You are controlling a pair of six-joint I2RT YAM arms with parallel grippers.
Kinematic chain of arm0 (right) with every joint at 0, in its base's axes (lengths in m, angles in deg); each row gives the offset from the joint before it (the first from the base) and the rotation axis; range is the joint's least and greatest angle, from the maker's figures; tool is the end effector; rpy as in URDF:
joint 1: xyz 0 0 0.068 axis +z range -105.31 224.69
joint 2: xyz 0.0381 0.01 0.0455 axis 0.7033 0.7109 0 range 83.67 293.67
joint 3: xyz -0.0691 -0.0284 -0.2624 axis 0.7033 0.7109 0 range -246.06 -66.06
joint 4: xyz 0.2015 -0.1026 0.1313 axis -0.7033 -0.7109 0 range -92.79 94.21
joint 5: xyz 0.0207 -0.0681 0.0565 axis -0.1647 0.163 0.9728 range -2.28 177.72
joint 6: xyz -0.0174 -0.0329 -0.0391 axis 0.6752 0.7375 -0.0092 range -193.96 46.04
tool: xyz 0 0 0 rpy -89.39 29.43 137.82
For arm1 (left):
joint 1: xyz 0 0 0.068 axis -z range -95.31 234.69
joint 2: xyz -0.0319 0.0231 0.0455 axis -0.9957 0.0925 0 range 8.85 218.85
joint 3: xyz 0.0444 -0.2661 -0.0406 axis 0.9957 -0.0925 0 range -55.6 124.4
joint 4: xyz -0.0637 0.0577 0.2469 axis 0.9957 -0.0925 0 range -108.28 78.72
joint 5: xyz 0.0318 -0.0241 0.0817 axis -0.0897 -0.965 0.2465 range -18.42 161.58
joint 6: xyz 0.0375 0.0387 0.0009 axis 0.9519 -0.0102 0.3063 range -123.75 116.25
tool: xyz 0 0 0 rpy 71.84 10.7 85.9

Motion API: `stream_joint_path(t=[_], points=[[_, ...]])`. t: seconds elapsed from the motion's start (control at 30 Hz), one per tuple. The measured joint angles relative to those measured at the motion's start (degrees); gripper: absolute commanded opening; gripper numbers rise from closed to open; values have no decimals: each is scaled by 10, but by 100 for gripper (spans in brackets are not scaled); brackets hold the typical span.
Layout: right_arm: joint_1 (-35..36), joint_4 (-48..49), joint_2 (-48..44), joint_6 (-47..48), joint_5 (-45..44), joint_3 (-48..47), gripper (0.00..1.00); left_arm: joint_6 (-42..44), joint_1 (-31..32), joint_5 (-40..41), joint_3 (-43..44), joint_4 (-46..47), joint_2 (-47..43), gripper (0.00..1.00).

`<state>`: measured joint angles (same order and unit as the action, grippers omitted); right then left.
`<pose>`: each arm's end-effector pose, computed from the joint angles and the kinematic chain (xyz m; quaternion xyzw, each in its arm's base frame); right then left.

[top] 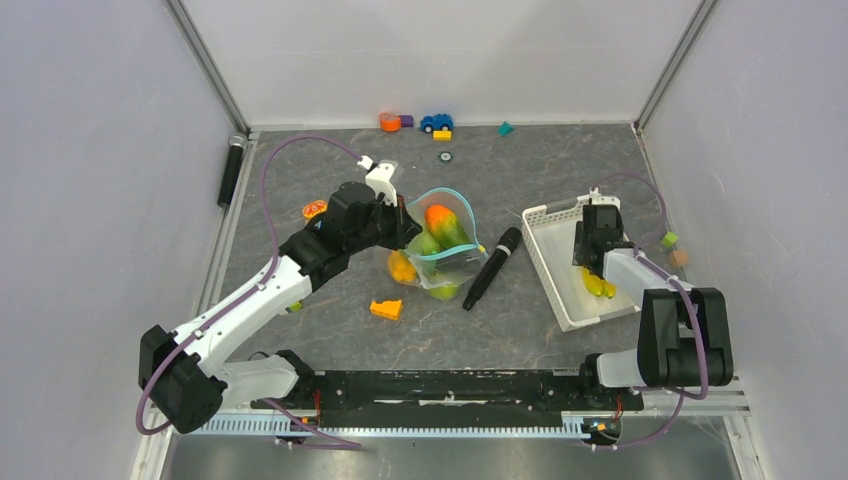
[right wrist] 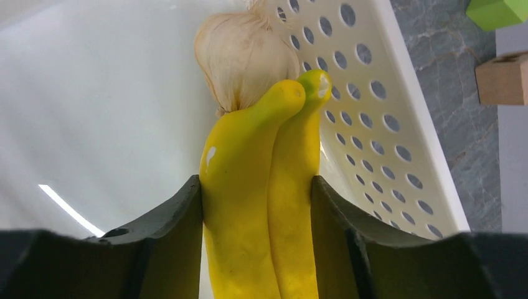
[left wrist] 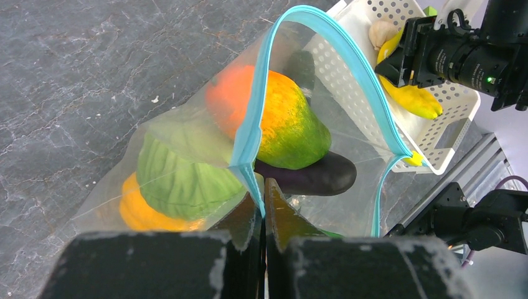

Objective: Place the food in the zip-top bag and seal the zipper
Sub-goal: Pick up the fake fruit from the bin.

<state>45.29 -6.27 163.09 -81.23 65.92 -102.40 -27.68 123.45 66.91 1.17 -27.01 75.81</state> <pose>0.2552 -0.0105 0.1633 0.1133 0.9277 -0.1582 0.3186 0.2063 -0.1694 0.3243 0.1308 0.8371 -0.3052 0.4348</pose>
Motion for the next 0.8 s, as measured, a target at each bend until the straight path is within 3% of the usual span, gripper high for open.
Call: stream_joint_path(t=[0.1, 0.37, 0.63, 0.8], points=[[0, 12, 0, 0, 13, -1, 29, 0, 0, 0, 0, 0, 0, 5], [-2, 7, -80, -24, 45, 21, 12, 0, 0, -2, 0, 0, 0, 5], [-2, 13, -233, -31, 86, 40, 4, 0, 0, -10, 12, -14, 0, 4], [-3, 100, -300, -47, 223, 47, 1, -2, 0, -13, 37, -45, 1, 3]])
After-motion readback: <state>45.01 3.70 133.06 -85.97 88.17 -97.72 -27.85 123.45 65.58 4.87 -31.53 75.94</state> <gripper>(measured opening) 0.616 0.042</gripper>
